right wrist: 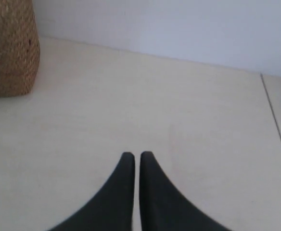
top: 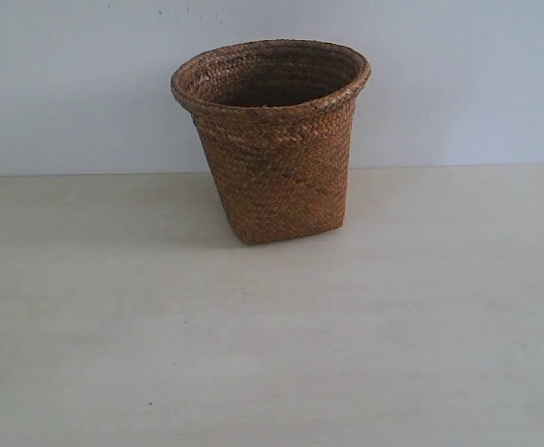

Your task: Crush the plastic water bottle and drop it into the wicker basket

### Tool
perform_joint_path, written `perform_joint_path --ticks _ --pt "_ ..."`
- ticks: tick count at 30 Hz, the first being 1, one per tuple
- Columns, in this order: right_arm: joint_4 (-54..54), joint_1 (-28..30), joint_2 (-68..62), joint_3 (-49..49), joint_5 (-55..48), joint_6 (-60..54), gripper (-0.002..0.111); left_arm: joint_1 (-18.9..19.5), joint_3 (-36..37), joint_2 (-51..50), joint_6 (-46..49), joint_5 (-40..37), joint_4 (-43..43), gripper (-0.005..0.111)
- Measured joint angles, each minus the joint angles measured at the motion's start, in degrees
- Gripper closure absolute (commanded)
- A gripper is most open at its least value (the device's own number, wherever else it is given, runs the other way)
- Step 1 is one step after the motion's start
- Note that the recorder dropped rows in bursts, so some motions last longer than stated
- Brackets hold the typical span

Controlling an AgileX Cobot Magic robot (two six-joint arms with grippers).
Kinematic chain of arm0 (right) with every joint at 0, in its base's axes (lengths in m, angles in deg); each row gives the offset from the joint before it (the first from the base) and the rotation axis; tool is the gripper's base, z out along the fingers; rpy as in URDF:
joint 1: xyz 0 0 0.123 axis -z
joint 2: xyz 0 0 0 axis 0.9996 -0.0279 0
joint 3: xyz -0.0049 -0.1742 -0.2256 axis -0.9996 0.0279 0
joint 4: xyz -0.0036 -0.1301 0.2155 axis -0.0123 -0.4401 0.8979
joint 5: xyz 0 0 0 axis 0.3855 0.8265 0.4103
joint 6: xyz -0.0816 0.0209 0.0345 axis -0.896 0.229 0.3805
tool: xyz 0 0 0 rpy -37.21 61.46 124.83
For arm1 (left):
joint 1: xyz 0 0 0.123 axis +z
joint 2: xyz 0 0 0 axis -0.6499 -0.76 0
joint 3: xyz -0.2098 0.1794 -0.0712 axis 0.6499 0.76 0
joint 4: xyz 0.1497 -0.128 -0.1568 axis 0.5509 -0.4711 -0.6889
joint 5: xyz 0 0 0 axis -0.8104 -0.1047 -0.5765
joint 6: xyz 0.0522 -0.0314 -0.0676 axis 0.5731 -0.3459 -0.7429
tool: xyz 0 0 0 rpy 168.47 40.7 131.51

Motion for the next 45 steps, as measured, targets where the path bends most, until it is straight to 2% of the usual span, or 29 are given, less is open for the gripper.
perform_joint_path --ticks 6,15,24,29,34,45 --pt "2.2 0.0 11.2 9.4 9.4 0.0 0.108 0.0 10.6 11.3 -2.2 11.6 0.0 0.102" --pt "4.9 0.0 24.8 20.5 19.2 0.0 0.108 0.0 23.6 26.6 -3.0 23.1 -3.6 0.102" --pt "7.0 0.0 40.1 23.6 19.4 0.8 0.108 0.0 29.8 40.7 -3.2 24.6 -10.0 0.102" --pt "9.4 0.0 45.1 24.6 18.2 0.9 0.108 0.0 33.2 47.8 -3.3 26.1 -11.0 0.102" --pt "9.8 0.0 46.9 30.4 21.2 0.9 0.108 0.0 38.6 54.0 -3.3 30.1 -12.6 0.102" --pt "9.8 0.0 46.9 42.6 31.7 0.9 0.108 0.0 50.2 57.0 -3.3 38.5 -13.7 0.102"
